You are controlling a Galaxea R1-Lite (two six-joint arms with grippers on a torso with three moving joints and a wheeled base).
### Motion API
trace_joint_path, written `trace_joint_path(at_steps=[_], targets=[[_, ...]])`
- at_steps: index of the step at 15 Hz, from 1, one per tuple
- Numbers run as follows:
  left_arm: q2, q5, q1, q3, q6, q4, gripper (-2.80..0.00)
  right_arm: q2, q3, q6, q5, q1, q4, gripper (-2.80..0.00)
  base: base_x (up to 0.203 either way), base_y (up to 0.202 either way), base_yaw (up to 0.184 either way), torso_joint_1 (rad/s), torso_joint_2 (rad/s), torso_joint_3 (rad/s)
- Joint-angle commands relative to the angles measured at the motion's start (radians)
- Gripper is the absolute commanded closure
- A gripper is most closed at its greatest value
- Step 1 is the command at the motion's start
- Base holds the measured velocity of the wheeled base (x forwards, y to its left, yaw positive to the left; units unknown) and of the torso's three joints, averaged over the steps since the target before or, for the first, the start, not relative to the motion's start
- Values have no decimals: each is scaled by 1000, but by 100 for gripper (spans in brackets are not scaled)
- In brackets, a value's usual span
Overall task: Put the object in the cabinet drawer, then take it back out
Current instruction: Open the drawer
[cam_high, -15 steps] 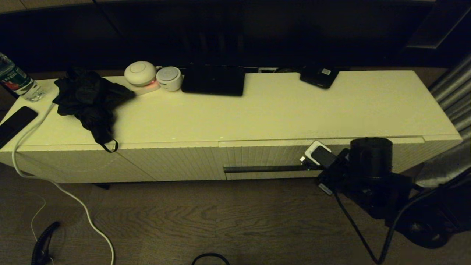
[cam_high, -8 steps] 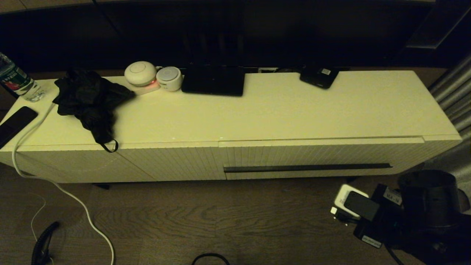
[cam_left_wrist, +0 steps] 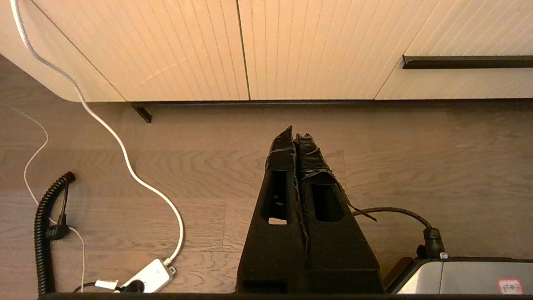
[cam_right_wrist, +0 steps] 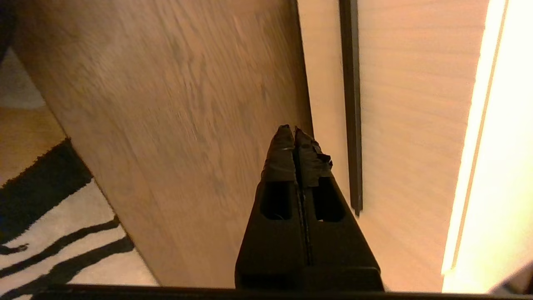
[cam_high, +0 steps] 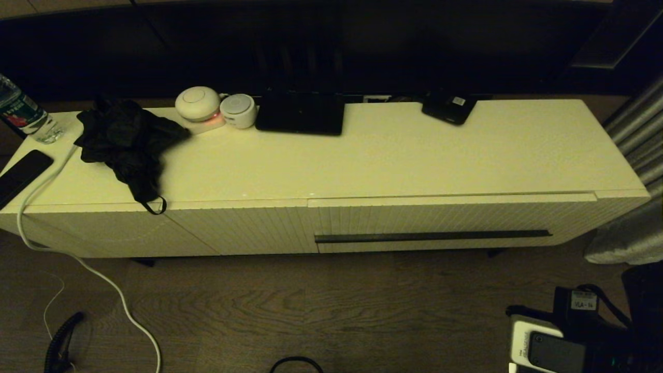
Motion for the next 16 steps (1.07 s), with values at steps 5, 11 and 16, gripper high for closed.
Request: trace_joint_path(at_steps=[5,11,16], targets=[[-2,1,0,1,0,-1,0,136,-47,-71,129,-49,-6,0,0,0,0,0,0,0],[-2,1,0,1,0,-1,0,198,-71,-147,190,-83,-4,0,0,0,0,0,0,0],[-2,1,0,0,0,-1,0,266,-89,-189,235,-100,-33,0,0,0,0,5,0,0]])
